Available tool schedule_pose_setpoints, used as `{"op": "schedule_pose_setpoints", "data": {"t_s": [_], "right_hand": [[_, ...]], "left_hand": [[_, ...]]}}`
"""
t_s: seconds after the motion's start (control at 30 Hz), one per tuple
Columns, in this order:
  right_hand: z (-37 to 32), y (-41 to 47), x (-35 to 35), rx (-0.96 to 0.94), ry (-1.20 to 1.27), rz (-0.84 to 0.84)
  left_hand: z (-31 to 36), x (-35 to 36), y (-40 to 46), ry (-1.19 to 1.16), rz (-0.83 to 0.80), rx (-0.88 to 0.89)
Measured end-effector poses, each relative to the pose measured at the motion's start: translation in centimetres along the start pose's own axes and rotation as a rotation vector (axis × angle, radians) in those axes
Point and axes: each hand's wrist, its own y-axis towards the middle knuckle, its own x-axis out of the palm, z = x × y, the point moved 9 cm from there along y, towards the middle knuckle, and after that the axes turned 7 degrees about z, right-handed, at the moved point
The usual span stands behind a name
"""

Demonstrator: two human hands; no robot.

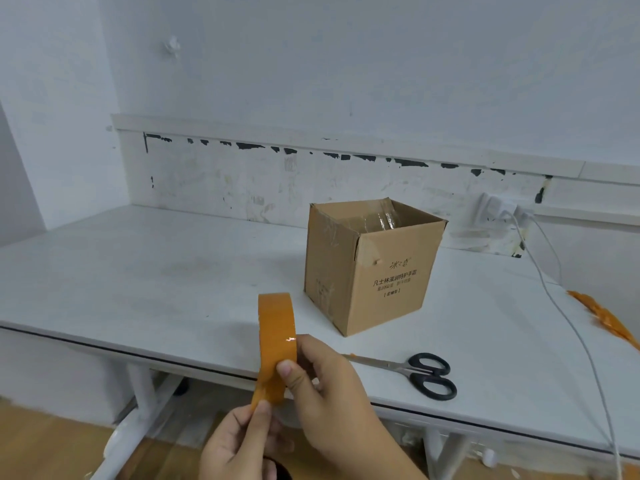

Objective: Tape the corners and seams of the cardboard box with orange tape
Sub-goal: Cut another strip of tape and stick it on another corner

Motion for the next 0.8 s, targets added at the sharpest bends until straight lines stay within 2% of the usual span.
{"op": "schedule_pose_setpoints", "data": {"t_s": [0.2,0.37,0.5,0.8], "right_hand": [[0.5,0.9,0.8,-0.038,-0.071,0.056],[1.4,2.1,-0.2,-0.025,-0.033,0.093],[2.3,2.5,-0.1,-0.005,-0.064,0.060],[2.9,2.6,0.1,0.026,-0.103,0.060]], "left_hand": [[-0.3,0.9,-0.3,-0.022,-0.021,0.003],[-1.1,0.9,-0.5,0.067,-0.078,0.033],[-2.8,-0.2,-0.1,0.077,-0.146,-0.033],[-3.7,-1.1,1.4,0.122,-0.152,-0.026]]}}
